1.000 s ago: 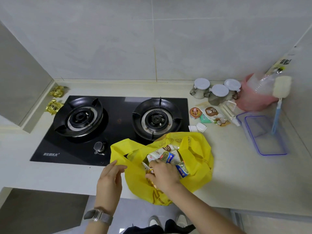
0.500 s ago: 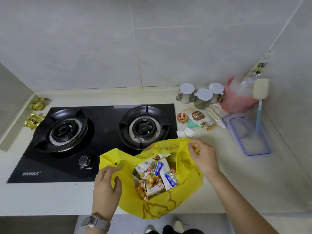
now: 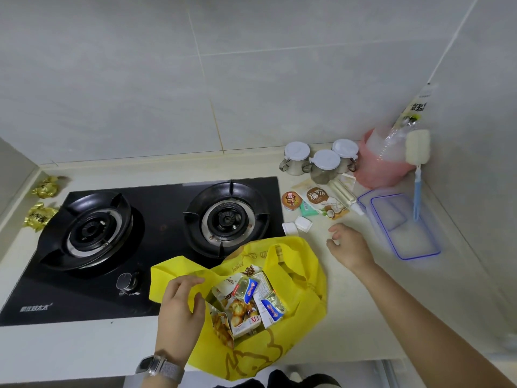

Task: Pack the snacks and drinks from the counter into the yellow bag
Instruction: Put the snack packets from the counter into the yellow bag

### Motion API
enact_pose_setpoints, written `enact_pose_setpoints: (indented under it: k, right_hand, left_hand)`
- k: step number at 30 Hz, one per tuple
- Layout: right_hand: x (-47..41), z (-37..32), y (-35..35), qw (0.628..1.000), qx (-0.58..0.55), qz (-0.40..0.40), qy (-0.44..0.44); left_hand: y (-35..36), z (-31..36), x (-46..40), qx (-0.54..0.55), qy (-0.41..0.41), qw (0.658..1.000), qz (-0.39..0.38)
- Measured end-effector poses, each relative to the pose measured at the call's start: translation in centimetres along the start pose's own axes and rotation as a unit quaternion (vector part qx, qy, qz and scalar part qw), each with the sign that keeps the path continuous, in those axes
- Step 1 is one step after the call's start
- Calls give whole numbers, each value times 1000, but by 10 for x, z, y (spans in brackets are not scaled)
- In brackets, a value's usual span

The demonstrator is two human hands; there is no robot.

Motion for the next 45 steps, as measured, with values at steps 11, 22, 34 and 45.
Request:
enact_pose_setpoints:
  k: [11, 22, 34, 45]
  right_hand:
    - [-33, 4, 38, 984, 131, -108, -58]
    - [-56, -8, 82, 967, 174, -160, -96]
    - [-62, -14, 85, 954, 241, -46, -172]
    - [28, -66, 2, 901, -426, 78, -28]
  left_hand:
    - [-1, 14, 5, -5, 1, 1000, -2]
    - [-2, 9, 17, -16, -26, 1000, -1]
    - [-5, 2, 29, -18, -65, 998, 4]
    - [18, 7, 33, -73, -28, 996, -49]
Point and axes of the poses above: each hand's wrist, its own x-axis away from the middle knuckle, its own y-axis out of the palm, z = x × y, the point moved 9 cm from there along -x, towards the middle knuckle, and after that the axes turned 15 degrees about -x, right-handed, at the moved point
